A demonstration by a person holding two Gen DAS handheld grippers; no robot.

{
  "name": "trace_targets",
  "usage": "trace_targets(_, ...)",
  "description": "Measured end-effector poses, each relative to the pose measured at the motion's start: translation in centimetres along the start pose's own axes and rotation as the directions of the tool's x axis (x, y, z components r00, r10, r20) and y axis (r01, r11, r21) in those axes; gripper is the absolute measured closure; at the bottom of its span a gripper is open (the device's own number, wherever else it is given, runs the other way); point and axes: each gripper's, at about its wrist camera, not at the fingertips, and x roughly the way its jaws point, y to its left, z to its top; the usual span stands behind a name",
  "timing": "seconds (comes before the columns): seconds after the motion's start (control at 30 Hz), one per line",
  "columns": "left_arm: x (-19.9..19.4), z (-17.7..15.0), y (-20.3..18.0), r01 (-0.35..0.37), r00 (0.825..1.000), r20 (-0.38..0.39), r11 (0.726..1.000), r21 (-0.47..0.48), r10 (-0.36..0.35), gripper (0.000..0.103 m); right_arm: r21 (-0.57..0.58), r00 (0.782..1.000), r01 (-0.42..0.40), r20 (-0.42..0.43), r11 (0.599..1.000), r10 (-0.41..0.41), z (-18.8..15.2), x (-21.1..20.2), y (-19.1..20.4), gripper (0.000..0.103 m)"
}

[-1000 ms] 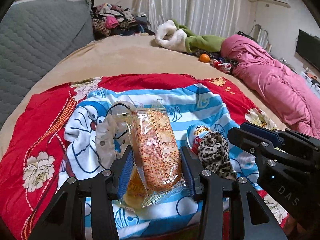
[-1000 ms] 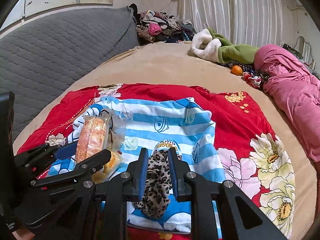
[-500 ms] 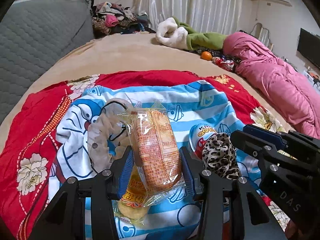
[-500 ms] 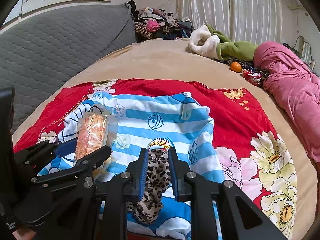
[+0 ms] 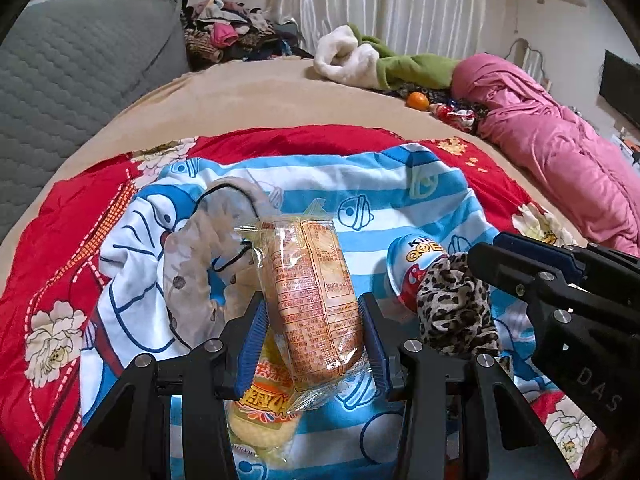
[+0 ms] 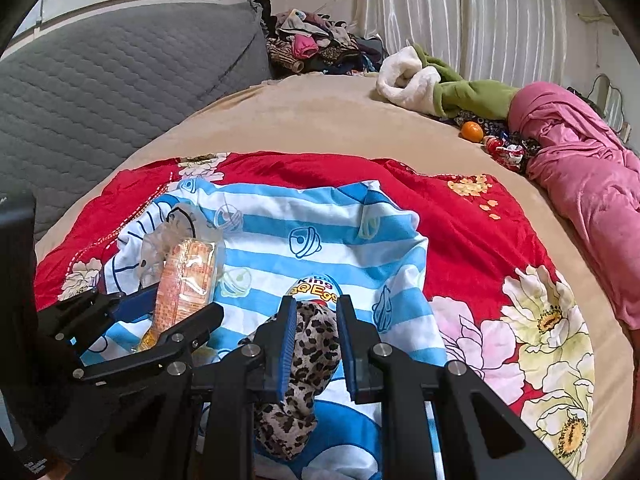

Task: Organize objects
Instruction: 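Lower the bread onto the shirt beside the yellow bun and open the left tool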

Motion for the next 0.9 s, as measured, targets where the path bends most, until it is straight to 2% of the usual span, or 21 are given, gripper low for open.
trace_targets(0.9,0.8,-0.5,0.7,-0.006,0.999,-0.041,1.000,-0.019,0.005,0.052,0.002,1.000,0.002,-0.030,1.000,-0.002,-0.5,1.4,0.1,0.082)
